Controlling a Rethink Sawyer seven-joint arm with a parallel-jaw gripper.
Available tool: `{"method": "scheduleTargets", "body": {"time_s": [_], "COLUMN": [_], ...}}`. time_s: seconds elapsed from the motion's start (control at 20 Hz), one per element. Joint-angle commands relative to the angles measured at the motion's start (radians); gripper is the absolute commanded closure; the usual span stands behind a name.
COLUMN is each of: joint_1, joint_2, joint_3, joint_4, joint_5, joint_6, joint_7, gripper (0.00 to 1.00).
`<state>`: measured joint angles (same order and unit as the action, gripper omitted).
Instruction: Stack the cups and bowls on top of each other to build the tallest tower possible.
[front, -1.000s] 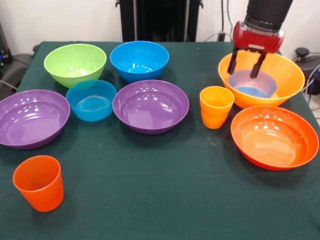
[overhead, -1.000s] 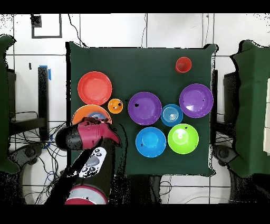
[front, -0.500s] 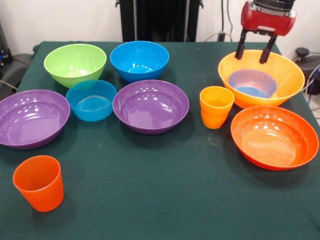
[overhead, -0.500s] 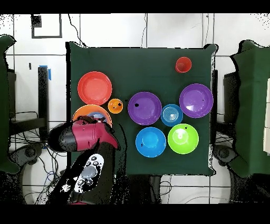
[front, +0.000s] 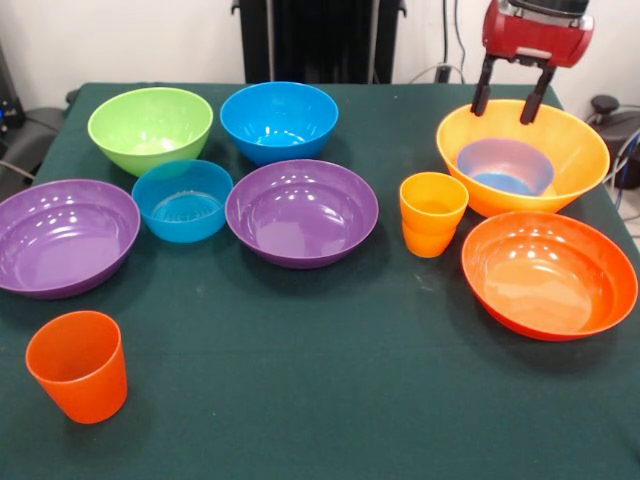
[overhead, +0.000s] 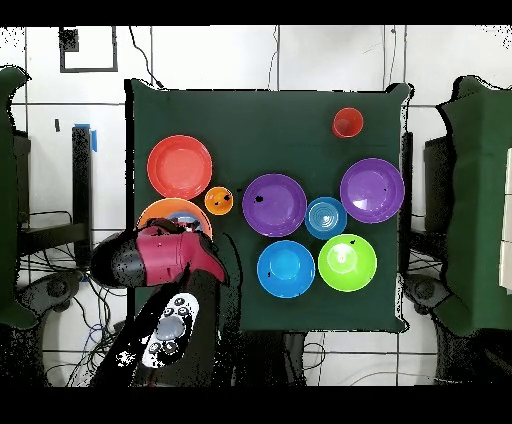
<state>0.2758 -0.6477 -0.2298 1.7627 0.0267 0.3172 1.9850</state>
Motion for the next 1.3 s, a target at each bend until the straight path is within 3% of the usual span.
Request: {"method": "scheduleTargets", "body": {"time_s": [0.05,0.6,1.3], "joint_1": [-0.048,-0.128,-0.128], "joint_2": [0.006,-0.015,-0.001], "joint_3": [0.106,0.134,0.137], "joint_4": [0.057,0.080,0.064], "joint_5": [-0.034,-0.074,-0.092], "joint_6": [0.046,0.040,0.035], "joint_7": [0.050,-0.007,0.010], "gripper": [0.00,0.00,0.00]}}
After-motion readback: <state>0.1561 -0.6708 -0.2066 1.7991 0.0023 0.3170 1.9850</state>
